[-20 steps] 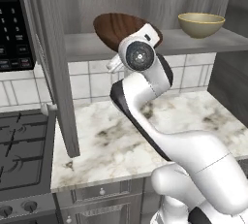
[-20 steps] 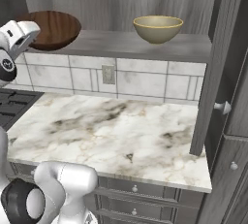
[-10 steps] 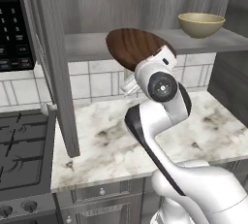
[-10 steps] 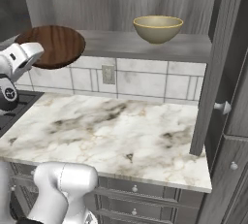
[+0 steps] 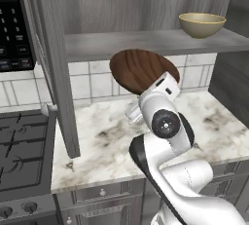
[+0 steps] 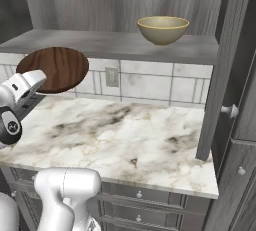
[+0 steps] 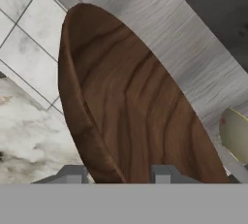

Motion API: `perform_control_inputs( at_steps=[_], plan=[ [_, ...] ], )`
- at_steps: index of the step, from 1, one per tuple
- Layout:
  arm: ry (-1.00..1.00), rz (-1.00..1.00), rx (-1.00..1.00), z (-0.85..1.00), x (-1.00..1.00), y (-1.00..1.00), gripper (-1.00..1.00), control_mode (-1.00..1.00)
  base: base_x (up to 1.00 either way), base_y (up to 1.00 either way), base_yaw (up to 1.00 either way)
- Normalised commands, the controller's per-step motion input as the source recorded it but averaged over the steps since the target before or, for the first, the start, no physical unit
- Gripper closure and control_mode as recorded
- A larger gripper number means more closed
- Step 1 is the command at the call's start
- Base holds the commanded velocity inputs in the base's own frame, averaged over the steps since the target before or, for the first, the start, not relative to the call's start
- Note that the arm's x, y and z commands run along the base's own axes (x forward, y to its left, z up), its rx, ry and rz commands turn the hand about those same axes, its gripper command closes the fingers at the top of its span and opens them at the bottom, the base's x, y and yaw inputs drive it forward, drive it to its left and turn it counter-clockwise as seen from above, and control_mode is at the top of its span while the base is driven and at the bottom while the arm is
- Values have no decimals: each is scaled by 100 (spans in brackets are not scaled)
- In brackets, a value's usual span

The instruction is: Move the bowls from the cabinet to the plates on the dining table.

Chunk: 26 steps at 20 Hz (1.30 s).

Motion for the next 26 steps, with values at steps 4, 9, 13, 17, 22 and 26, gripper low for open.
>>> perform_control_inputs(
  at_steps=[4, 9, 13, 17, 22, 26],
  plan=[
    [0, 0, -5, -60, -13, 0, 100, -100, 0, 0, 0],
    [0, 0, -9, -72, -15, 0, 100, -100, 0, 0, 0],
    [0, 0, -7, -52, -8, 0, 100, 100, -4, 0, 0],
    [0, 0, 0, 0, 0, 0, 100, 100, -19, -4, 0],
    [0, 0, 0, 0, 0, 0, 100, 100, -46, -12, 0],
    [0, 0, 0, 0, 0, 0, 100, 100, -65, -1, 1]
  ],
)
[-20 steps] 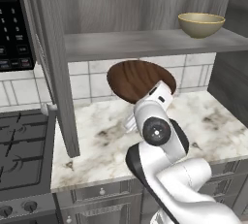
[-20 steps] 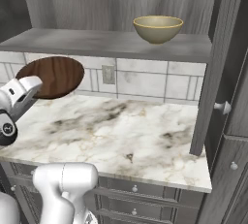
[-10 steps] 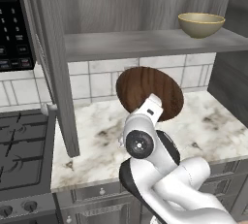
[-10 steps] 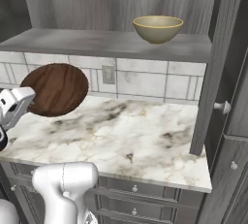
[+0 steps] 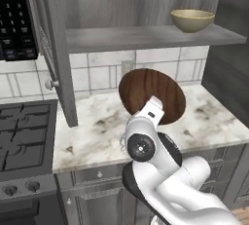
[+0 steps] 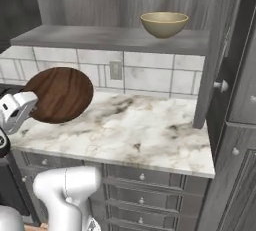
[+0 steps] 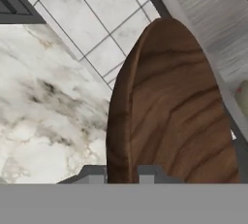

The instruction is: Move the bowls from the cabinet to the plates on the dining table.

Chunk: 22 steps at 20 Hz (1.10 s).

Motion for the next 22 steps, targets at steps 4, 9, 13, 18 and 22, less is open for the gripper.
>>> perform_control_inputs(
  at_steps=[4, 9, 13, 18, 22],
  plan=[
    [0, 0, 0, 0, 0, 0, 100, 100, -85, 0, 3],
    [0, 0, 0, 0, 0, 0, 100, 100, -61, -5, 3],
    [0, 0, 0, 0, 0, 0, 100, 100, -48, -3, 1],
    [0, 0, 0, 0, 0, 0, 100, 100, -24, 0, -26],
    [0, 0, 0, 0, 0, 0, 100, 100, -17, 0, -63]
  ],
)
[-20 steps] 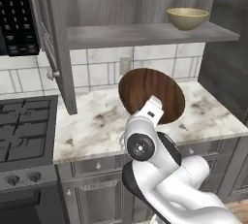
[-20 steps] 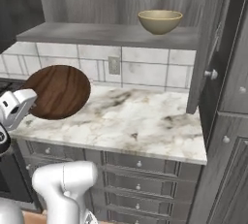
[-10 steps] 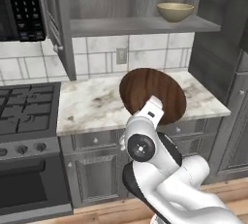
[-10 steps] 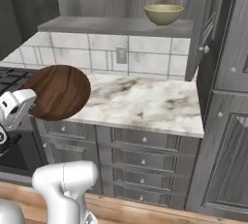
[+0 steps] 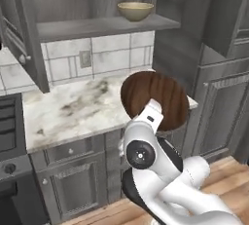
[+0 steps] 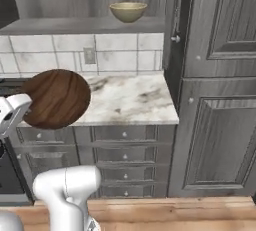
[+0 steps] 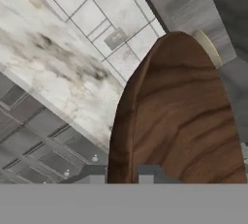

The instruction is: Move the bowls from the cabinet to the plates on the dining table.

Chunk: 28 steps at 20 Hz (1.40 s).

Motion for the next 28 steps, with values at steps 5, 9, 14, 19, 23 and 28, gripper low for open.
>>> perform_control_inputs(
  at_steps=[5, 9, 14, 19, 23, 28],
  plan=[
    [0, 0, 0, 0, 0, 0, 100, 100, -29, 0, -78],
    [0, 0, 0, 0, 0, 0, 100, 100, -30, 0, -83],
    [0, 0, 0, 0, 0, 0, 100, 100, -34, 0, -80],
    [0, 0, 0, 0, 0, 0, 100, 100, -30, 0, -79],
    [0, 0, 0, 0, 0, 0, 100, 100, -37, 0, -78],
    [0, 0, 0, 0, 0, 0, 100, 100, -50, 0, -73]
  ],
)
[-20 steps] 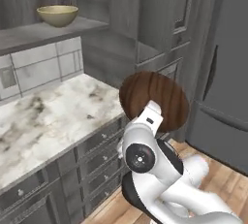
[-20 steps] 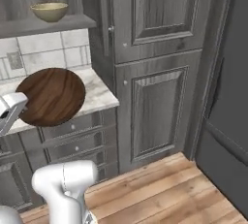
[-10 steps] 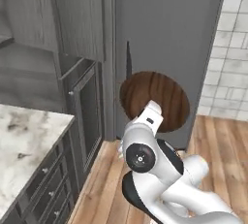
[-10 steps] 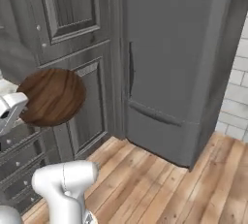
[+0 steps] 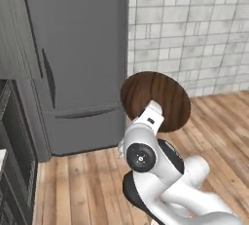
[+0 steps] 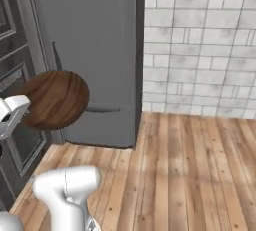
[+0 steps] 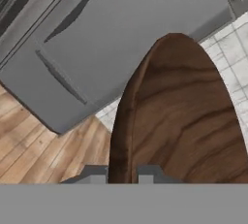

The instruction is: Move the bowls from the cabinet to the plates on the dining table.

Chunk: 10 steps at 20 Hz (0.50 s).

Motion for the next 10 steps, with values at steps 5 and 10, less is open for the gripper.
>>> perform_control_inputs(
  at_steps=[5, 10],
  plan=[
    [0, 0, 0, 0, 0, 0, 100, 100, -53, -8, -68],
    [0, 0, 0, 0, 0, 0, 100, 100, -39, -21, -62]
  ],
)
